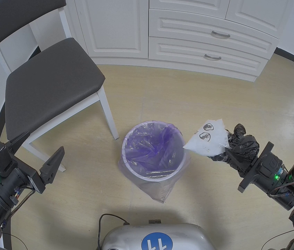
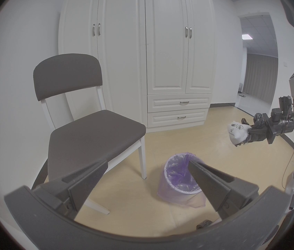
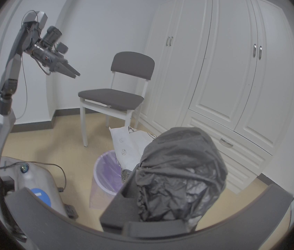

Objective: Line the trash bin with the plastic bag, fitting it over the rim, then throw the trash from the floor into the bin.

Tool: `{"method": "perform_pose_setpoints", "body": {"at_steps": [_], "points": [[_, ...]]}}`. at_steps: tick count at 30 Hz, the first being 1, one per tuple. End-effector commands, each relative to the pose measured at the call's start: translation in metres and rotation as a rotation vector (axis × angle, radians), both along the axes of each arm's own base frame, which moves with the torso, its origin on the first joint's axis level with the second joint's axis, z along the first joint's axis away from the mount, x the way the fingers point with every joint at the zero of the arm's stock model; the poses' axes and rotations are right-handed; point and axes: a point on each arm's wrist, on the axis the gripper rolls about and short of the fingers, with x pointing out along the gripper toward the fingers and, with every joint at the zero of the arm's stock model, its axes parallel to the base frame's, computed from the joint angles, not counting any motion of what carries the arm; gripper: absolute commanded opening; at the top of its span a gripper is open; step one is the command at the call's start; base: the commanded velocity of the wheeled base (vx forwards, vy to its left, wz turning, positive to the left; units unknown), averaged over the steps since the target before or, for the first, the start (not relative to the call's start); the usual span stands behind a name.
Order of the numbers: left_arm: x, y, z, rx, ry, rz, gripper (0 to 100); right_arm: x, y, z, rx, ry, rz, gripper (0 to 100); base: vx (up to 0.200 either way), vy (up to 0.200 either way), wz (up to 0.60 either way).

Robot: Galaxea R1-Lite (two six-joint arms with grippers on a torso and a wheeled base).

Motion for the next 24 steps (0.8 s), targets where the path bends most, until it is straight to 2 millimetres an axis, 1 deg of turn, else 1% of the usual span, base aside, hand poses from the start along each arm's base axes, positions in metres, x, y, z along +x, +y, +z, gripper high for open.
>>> {"method": "perform_pose_setpoints", "body": {"at_steps": [1,3,6,7,8,13,14,15,16,17,19,20,24], "points": [[0.0,0.0,0.0,-0.001,-0.002,0.0,100,-0.012,0.011,0.01,0.085,-0.009,0.086,0,0.0,0.0,0.0],[0.0,0.0,0.0,-0.001,-0.002,0.0,100,-0.014,0.021,0.016,0.185,0.032,0.143,0,0.0,0.0,0.0],[-0.001,0.0,0.001,-0.004,-0.006,0.0,100,-0.011,0.033,0.027,0.298,0.057,0.172,0,0.0,0.0,0.0],[-0.001,0.0,0.001,-0.004,-0.006,0.0,100,-0.011,0.033,0.027,0.298,0.057,0.172,0,0.0,0.0,0.0],[-0.001,0.001,0.002,-0.006,-0.01,0.0,100,-0.009,0.037,0.034,0.347,0.051,0.175,0,0.0,0.0,0.0],[-0.002,0.001,0.002,0.005,-0.017,0.002,100,-0.007,0.05,0.047,0.457,0.182,0.216,0,0.0,0.0,0.0],[-0.002,0.001,0.002,0.005,-0.017,0.002,100,-0.007,0.05,0.047,0.457,0.182,0.216,0,0.0,0.0,0.0],[-0.002,0.001,0.002,0.005,-0.017,0.0,100,-0.007,0.052,0.054,0.484,0.245,0.221,0,0.0,0.0,0.0],[-0.002,0.001,0.003,0.004,-0.018,0.0,100,-0.007,0.052,0.055,0.487,0.249,0.221,0,0.0,0.0,0.0],[-0.002,0.001,0.003,0.003,-0.02,0.0,100,-0.005,0.054,0.062,0.507,0.327,0.215,0,0.0,0.0,0.0],[-0.002,0.001,0.003,0.003,-0.02,0.0,100,-0.003,0.055,0.067,0.523,0.383,0.198,0,0.0,0.0,0.0],[-0.002,0.001,0.003,0.005,-0.02,0.001,100,0.0,0.058,0.076,0.546,0.452,0.158,0,0.0,0.0,0.0],[-0.003,0.002,0.003,0.004,-0.021,0.001,100,0.014,0.068,0.095,0.609,0.618,-0.016,0,0.0,0.0,0.0]]}}
